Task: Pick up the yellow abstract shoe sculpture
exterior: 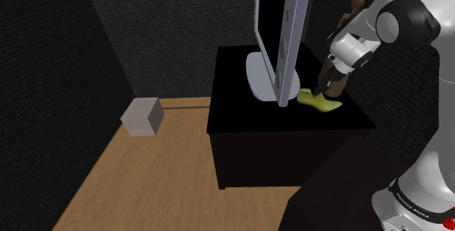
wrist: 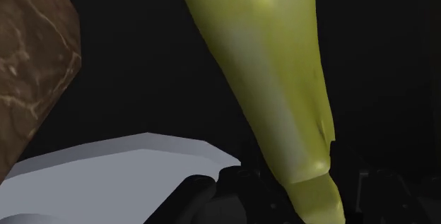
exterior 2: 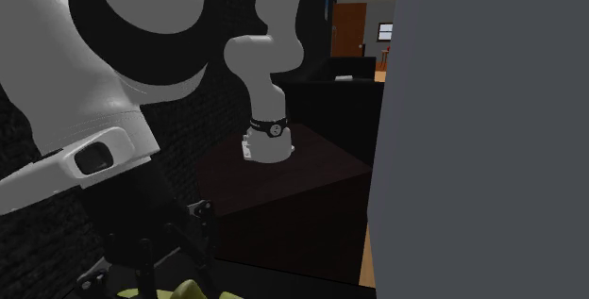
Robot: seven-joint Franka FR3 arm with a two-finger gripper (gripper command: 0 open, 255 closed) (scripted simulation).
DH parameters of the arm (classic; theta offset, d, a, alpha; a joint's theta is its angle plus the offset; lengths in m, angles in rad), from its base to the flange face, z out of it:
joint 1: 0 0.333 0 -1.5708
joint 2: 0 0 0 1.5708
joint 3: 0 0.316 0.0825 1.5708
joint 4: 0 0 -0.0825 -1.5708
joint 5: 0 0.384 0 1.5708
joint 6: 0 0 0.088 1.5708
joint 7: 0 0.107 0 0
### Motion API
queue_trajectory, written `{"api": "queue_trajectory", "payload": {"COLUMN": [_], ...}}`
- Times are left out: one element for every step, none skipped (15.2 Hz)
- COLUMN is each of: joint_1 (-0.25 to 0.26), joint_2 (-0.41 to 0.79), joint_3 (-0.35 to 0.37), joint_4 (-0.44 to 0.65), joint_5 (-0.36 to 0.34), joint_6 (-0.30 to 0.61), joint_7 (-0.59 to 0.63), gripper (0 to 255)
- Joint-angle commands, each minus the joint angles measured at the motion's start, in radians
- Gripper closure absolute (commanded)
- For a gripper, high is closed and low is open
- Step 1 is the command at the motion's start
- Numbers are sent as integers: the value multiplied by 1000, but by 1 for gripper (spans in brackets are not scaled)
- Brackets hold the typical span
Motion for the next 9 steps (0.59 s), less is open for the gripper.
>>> {"api": "queue_trajectory", "payload": {"joint_1": [16, 24, 32, 40, 48, 57, 65, 66, 66], "joint_2": [-24, -37, -49, -62, -74, -87, -100, -101, -101], "joint_3": [-18, -27, -36, -45, -55, -64, -73, -75, -75], "joint_4": [-2, -4, -5, -6, -7, -7, -8, -8, -8], "joint_5": [-29, -45, -60, -75, -91, -107, -123, -126, -126], "joint_6": [-2, -4, -5, -7, -8, -10, -11, -12, -12], "joint_7": [25, 37, 49, 61, 74, 86, 99, 101, 101], "gripper": [255, 255, 255, 255, 255, 255, 255, 255, 255]}}
